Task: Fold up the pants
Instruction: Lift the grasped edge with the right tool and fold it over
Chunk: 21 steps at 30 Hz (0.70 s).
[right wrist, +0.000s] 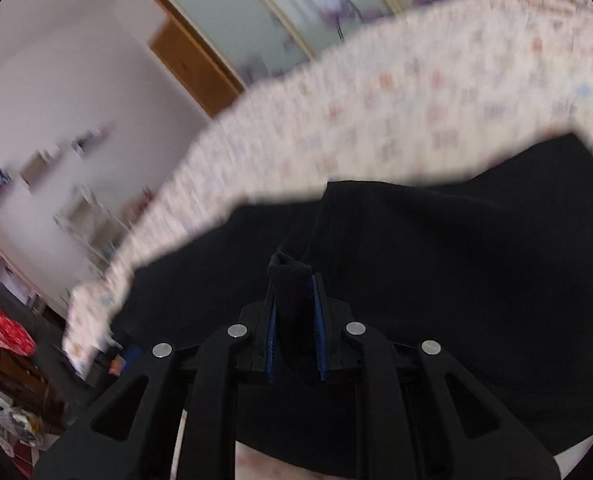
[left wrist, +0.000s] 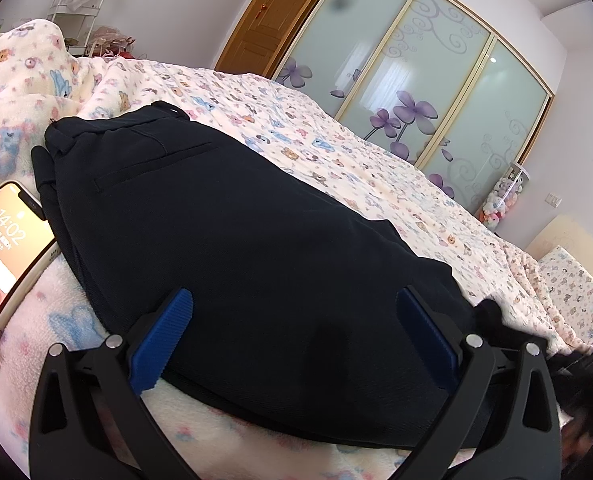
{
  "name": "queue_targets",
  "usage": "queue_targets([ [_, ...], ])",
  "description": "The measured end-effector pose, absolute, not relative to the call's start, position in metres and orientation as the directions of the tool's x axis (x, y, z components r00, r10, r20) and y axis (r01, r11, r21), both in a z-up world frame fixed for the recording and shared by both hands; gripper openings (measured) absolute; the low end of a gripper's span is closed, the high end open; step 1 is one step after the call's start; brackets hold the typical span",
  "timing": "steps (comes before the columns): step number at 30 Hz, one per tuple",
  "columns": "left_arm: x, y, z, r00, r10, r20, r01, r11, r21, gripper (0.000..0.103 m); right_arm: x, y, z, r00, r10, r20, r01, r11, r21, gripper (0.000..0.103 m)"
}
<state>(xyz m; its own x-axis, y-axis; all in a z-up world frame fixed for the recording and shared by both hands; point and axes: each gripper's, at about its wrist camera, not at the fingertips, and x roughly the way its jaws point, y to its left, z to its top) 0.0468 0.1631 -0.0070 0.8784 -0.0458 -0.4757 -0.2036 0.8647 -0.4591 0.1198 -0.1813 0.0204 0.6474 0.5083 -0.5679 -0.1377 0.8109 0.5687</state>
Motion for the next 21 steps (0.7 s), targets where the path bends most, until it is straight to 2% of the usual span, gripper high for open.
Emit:
queue_targets([
  [6,0.047,0.164,-0.007,0.879,-0.046,-0.475,-0.203,0.864,-0.460,0.101,0.109,-0.178,0.033,0.673,0.486,-0.557,-0.171,0.836,0.521,0.016],
  [11,0.047,0.164,-0.007,0.879,-0.047,-0.474,-0.203,0.864,-0.461,0.101,0.120,-0.156,0.028,0.665,0.420,-0.617,-0.212,0.899,0.384,0.016],
  [21,0.047,0.164,-0.007,0.878,-0.045,-0.477,-0.205,0.865,-0.457,0.101,0.118,-0.138,0.015,0.644,0.365,-0.672,-0.242,0.931,0.274,0.017],
])
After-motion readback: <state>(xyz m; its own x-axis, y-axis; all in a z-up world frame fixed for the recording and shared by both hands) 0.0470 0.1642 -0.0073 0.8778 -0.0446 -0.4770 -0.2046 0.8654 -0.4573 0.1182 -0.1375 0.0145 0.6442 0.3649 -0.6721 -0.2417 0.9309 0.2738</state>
